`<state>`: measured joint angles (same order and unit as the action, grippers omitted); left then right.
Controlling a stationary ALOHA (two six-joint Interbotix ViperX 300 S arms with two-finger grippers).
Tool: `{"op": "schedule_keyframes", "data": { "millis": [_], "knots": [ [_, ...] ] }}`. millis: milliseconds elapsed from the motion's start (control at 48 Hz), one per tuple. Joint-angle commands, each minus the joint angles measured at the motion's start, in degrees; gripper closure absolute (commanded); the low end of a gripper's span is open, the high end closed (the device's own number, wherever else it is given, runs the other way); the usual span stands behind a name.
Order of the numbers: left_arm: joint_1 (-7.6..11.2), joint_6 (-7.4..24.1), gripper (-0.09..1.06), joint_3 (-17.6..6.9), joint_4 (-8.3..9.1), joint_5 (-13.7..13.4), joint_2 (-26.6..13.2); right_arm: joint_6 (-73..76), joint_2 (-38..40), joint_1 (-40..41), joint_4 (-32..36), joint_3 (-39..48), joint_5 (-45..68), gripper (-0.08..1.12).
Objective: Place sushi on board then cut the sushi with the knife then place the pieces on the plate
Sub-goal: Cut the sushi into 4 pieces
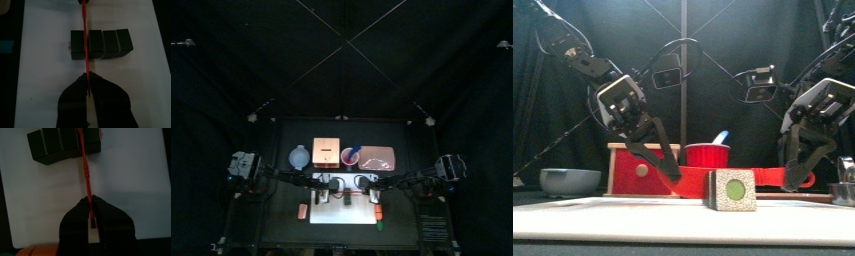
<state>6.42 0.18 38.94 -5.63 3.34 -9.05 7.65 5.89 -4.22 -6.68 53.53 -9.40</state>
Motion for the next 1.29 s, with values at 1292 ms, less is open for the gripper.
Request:
{"op": "schedule_keyframes", "data": {
  "millis": [1292],
  "knots": [
    [3.43,-0.2,0.56,-0.9,-1.32,-1.1,6.1,0.2,11.9,-2.1,-2.6,-1.4,-4.4,0.76]
  ]
}}
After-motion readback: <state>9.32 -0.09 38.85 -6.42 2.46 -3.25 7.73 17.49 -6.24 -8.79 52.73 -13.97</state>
